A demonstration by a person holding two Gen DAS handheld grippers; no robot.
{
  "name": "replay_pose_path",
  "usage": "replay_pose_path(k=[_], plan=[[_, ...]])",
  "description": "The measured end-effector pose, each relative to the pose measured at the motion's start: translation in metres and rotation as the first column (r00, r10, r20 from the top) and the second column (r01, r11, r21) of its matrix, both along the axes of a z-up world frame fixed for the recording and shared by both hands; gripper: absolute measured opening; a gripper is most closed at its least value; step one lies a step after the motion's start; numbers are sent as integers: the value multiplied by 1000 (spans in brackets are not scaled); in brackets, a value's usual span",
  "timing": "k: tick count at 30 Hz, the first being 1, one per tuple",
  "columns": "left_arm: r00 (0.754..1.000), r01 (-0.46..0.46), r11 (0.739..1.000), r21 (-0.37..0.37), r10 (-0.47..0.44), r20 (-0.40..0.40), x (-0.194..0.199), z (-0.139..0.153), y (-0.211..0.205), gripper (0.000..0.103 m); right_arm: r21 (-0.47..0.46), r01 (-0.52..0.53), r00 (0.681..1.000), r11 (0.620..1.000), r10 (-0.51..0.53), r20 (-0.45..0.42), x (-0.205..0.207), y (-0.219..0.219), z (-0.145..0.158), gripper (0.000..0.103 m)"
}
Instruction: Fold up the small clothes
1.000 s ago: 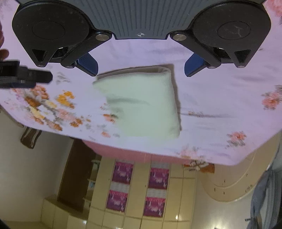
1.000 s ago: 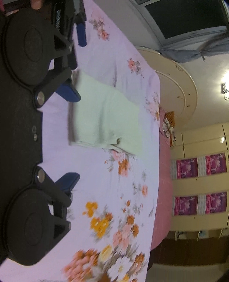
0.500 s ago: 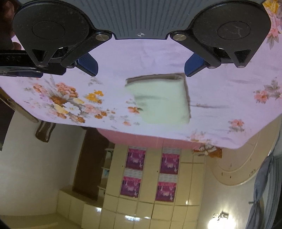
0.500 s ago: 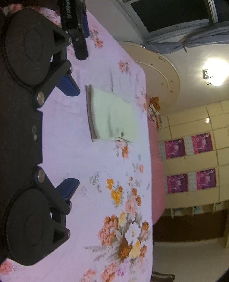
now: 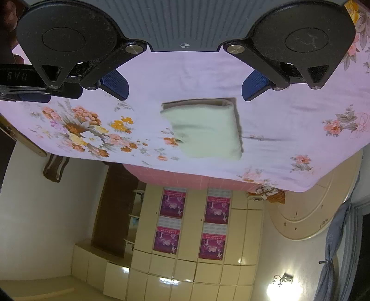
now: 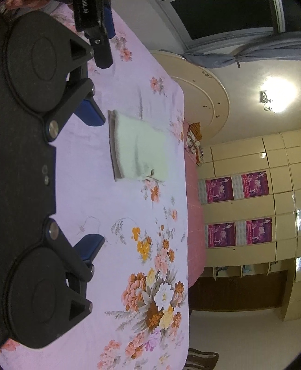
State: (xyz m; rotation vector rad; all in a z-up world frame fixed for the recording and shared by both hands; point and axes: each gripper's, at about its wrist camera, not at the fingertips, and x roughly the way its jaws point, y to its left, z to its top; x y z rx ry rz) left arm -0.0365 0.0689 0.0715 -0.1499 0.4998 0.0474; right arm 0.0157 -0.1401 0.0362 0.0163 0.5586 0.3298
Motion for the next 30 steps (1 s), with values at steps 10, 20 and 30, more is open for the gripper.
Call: replay_pose_path(k=[10,20,30], plan=[[1000,-4,1000,17,4,-7,5,-2,-3,103,0,5,1000,1000,-5,3,0,1,-1,100],[1000,4,1000,21,-4,-3,6,-1,-9,103,-1,-7,1000,1000,7,1,0,6,-1,100],[1000,7,1000,21,-7,11,4,0,-13,103,-2,-7,1000,1000,7,2,0,7,-1,100]])
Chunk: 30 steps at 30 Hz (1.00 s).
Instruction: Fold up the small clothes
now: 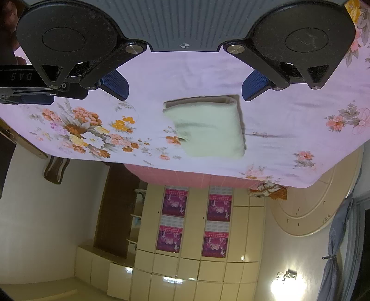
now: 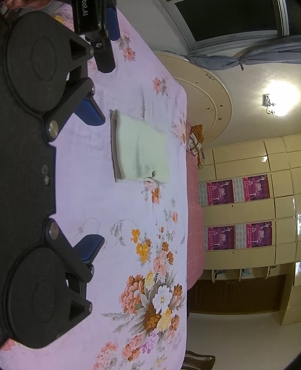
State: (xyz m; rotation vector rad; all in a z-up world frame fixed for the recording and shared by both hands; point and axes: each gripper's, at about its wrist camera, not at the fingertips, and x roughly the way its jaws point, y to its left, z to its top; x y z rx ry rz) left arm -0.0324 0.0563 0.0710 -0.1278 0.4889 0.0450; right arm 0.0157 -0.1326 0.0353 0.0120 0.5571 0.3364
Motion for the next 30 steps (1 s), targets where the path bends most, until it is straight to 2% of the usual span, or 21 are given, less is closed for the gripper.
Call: replay_pose_path(k=[30], plan=[[1000,25,1000,-1,-25,12,3,-3,-2,103,-1,2,1000,1000,-2,0,6,-1,-3,100]])
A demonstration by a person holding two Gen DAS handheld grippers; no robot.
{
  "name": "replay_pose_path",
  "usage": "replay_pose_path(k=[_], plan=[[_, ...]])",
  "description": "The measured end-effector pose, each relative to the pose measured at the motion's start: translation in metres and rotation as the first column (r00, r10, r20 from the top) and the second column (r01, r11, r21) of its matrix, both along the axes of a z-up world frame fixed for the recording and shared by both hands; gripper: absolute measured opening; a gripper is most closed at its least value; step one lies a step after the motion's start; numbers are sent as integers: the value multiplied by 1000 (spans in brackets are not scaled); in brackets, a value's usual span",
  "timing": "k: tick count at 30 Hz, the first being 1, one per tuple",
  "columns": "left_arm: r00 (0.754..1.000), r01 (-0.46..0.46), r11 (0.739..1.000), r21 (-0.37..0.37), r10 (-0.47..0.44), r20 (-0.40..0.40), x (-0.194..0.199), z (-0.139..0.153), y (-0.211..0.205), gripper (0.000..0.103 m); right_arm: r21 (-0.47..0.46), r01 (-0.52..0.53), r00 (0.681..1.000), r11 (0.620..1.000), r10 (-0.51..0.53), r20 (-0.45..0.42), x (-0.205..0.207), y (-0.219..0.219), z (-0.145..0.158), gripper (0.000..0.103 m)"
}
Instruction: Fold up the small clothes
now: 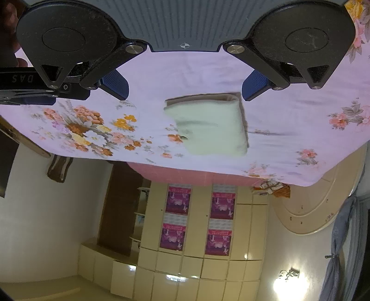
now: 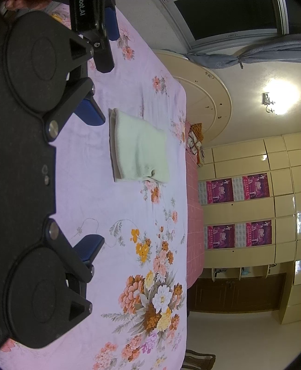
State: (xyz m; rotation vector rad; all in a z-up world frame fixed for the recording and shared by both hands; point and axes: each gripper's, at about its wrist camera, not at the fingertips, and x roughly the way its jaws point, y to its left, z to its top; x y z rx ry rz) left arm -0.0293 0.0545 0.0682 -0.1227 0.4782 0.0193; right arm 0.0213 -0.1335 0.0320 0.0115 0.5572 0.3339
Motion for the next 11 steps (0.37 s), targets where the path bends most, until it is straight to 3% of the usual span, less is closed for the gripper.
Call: replay_pose_path(k=[11], plan=[[1000,12,1000,18,-12,-3,4,-2,-1,103,-2,-6,1000,1000,6,-2,2,3,-1,100]])
